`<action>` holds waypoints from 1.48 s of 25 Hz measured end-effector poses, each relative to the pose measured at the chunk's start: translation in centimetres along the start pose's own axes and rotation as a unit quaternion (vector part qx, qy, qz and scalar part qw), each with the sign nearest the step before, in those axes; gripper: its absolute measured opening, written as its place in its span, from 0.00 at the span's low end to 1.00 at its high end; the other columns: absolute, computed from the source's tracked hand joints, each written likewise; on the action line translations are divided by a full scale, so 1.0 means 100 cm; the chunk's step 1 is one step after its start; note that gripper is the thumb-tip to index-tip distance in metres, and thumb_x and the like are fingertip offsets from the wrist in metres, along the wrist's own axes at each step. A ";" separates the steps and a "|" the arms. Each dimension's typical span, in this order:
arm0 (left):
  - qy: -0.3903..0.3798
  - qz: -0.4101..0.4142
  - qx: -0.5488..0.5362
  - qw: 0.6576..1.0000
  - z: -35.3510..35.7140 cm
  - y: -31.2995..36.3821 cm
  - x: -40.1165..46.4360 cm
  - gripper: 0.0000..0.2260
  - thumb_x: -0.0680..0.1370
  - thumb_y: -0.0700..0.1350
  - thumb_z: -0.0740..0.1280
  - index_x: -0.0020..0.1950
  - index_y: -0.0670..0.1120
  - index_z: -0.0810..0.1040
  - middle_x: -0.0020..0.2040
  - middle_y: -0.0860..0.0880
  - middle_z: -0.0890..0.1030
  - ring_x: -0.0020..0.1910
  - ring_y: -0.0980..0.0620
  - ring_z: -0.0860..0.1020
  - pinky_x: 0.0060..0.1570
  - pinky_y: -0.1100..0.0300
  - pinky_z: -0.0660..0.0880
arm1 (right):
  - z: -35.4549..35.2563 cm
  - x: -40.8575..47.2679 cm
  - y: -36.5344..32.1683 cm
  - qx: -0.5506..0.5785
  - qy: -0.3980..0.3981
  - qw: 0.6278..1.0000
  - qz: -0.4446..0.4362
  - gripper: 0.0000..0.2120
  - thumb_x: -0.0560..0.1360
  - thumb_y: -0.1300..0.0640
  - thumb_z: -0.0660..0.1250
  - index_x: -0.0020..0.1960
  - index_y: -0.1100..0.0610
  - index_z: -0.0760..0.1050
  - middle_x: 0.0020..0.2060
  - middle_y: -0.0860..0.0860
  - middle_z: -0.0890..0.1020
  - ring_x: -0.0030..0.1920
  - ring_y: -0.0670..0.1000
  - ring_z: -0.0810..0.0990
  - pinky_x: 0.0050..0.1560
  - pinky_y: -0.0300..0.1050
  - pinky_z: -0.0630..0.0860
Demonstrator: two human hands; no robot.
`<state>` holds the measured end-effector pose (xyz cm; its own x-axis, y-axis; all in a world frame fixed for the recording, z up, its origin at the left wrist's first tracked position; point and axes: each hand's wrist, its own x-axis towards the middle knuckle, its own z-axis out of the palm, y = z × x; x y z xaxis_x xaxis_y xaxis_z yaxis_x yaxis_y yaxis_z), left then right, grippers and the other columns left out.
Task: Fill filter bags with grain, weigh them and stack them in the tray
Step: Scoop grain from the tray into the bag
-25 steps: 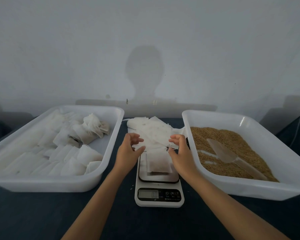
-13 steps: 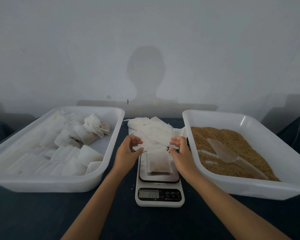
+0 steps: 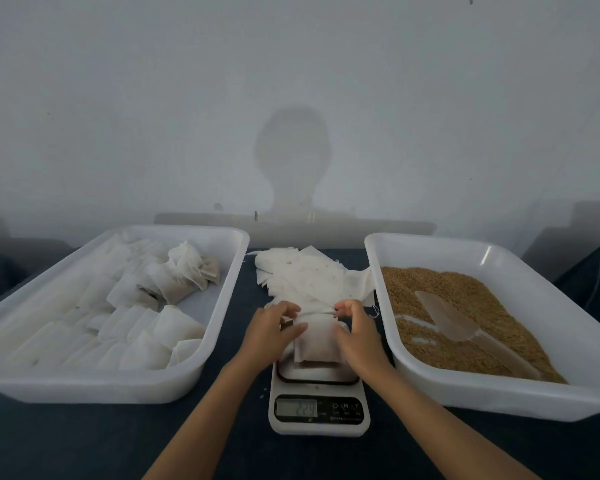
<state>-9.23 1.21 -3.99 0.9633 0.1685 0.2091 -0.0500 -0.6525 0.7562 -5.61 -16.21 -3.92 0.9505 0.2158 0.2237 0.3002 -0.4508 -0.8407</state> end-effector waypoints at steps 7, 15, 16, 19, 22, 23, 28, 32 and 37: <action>-0.020 -0.058 0.021 0.998 0.007 0.007 0.013 0.29 0.69 0.58 0.73 0.65 0.49 0.70 0.57 0.53 0.76 0.52 0.58 0.74 0.51 0.66 0.73 | 0.006 0.007 0.002 -0.030 0.023 0.999 0.014 0.12 0.75 0.60 0.67 0.58 0.54 0.72 0.51 0.49 0.78 0.53 0.47 0.77 0.53 0.40 0.73; -0.017 0.002 0.041 0.999 -0.013 0.036 0.011 0.10 0.73 0.54 0.71 0.48 0.52 0.74 0.42 0.57 0.75 0.41 0.60 0.73 0.37 0.69 0.67 | 0.003 0.006 -0.044 0.054 0.041 0.993 -0.096 0.13 0.74 0.66 0.68 0.48 0.49 0.72 0.43 0.47 0.78 0.46 0.42 0.77 0.45 0.29 0.73; -0.005 0.009 0.050 0.999 -0.022 0.040 0.012 0.09 0.74 0.54 0.69 0.43 0.51 0.73 0.39 0.55 0.76 0.38 0.58 0.73 0.36 0.66 0.67 | 0.004 0.008 -0.056 0.066 0.042 0.990 -0.114 0.13 0.74 0.67 0.67 0.48 0.50 0.73 0.43 0.46 0.78 0.46 0.41 0.77 0.46 0.27 0.72; 0.066 0.014 0.086 0.994 -0.060 0.052 0.016 0.09 0.77 0.53 0.66 0.45 0.48 0.74 0.41 0.50 0.78 0.39 0.53 0.75 0.38 0.62 0.69 | 0.012 0.018 -0.096 0.106 0.047 0.980 -0.160 0.13 0.75 0.67 0.66 0.50 0.48 0.72 0.44 0.44 0.78 0.46 0.39 0.77 0.46 0.27 0.72; 0.143 0.002 0.125 0.982 -0.106 0.047 0.026 0.08 0.77 0.52 0.66 0.42 0.50 0.73 0.38 0.51 0.77 0.38 0.51 0.76 0.37 0.60 0.68 | 0.030 0.025 -0.125 0.133 0.011 0.977 -0.169 0.15 0.77 0.65 0.63 0.54 0.46 0.68 0.47 0.43 0.77 0.47 0.40 0.77 0.46 0.29 0.73; 0.160 -0.016 0.128 0.979 -0.123 0.040 0.030 0.09 0.76 0.52 0.67 0.40 0.51 0.72 0.37 0.52 0.77 0.38 0.51 0.75 0.37 0.59 0.67 | 0.037 0.026 -0.129 0.134 -0.011 0.978 -0.162 0.14 0.77 0.65 0.63 0.55 0.47 0.68 0.48 0.43 0.77 0.49 0.40 0.76 0.46 0.30 0.73; 0.180 -0.121 0.116 0.969 -0.191 -0.031 0.056 0.09 0.75 0.48 0.69 0.38 0.46 0.75 0.38 0.44 0.78 0.46 0.39 0.80 0.41 0.55 0.70 | 0.057 0.036 -0.111 0.078 -0.070 0.989 -0.105 0.14 0.77 0.64 0.62 0.56 0.47 0.66 0.48 0.43 0.74 0.49 0.40 0.74 0.44 0.29 0.72; 0.192 -0.204 0.061 0.958 -0.215 -0.087 0.058 0.08 0.75 0.44 0.70 0.50 0.42 0.77 0.49 0.37 0.80 0.43 0.40 0.81 0.47 0.45 0.80 | 0.055 0.057 -0.086 0.043 -0.076 0.996 -0.002 0.12 0.77 0.65 0.62 0.56 0.51 0.66 0.48 0.48 0.76 0.46 0.43 0.74 0.37 0.29 0.68; 0.090 -0.302 0.170 0.934 -0.217 -0.125 0.046 0.12 0.75 0.46 0.69 0.54 0.42 0.74 0.42 0.44 0.79 0.35 0.47 0.80 0.34 0.59 0.75 | 0.043 0.093 -0.061 0.047 -0.020 0.989 0.141 0.17 0.75 0.67 0.58 0.63 0.58 0.69 0.50 0.51 0.73 0.49 0.51 0.73 0.48 0.43 0.70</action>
<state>-9.86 26.18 0.97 0.7269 0.6834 -0.0682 0.6046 -0.5896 0.5355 1.07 -7.73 1.20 0.9908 0.1279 -0.0452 0.0121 -0.4152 -0.9097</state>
